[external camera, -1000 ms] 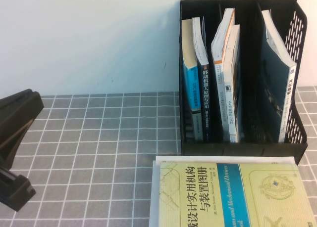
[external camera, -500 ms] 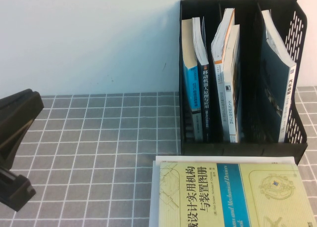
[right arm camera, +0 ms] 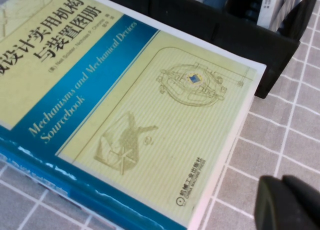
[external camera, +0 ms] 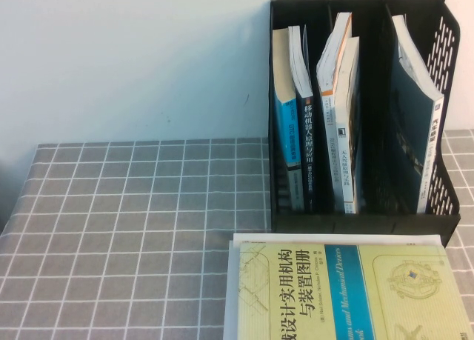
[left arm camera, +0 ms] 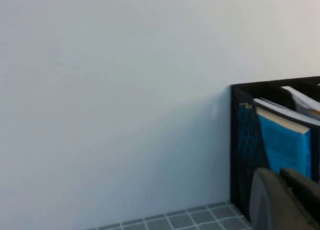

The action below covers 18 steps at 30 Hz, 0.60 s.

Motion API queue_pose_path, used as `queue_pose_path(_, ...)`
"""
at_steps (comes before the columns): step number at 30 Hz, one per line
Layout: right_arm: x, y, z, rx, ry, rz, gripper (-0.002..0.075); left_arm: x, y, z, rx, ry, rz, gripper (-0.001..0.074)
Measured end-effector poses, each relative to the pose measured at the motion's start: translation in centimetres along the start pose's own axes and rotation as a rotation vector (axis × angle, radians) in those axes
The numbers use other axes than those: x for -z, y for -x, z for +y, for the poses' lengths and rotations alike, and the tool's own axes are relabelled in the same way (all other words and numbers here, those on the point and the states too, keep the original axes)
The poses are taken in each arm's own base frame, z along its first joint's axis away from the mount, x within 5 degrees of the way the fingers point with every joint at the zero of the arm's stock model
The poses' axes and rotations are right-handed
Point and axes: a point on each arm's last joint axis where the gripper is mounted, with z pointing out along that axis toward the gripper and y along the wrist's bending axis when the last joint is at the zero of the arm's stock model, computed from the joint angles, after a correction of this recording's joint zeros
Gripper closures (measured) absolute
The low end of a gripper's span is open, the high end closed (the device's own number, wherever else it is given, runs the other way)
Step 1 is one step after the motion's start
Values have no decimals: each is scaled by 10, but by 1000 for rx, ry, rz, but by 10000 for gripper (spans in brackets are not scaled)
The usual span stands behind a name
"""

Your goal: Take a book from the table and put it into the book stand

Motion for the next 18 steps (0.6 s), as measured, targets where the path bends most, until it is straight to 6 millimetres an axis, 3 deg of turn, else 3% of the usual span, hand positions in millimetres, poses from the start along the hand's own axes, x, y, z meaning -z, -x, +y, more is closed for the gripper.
queue_pose_path(5, 0, 0, 0, -2, 1, -1, 729, 24, -46, 7, 58, 115, -50, 734)
queue_pose_path(11, 0, 0, 0, -5, 4, -2, 729, 25, -94, 9, 212, 158, 10, 734)
queue_pose_path(15, 0, 0, 0, -5, 4, -2, 729, 23, -114, 7, 251, 132, 41, 734)
queue_pose_path(18, 0, 0, 0, -5, 4, -2, 729, 23, -117, 6, 239, 120, 44, 734)
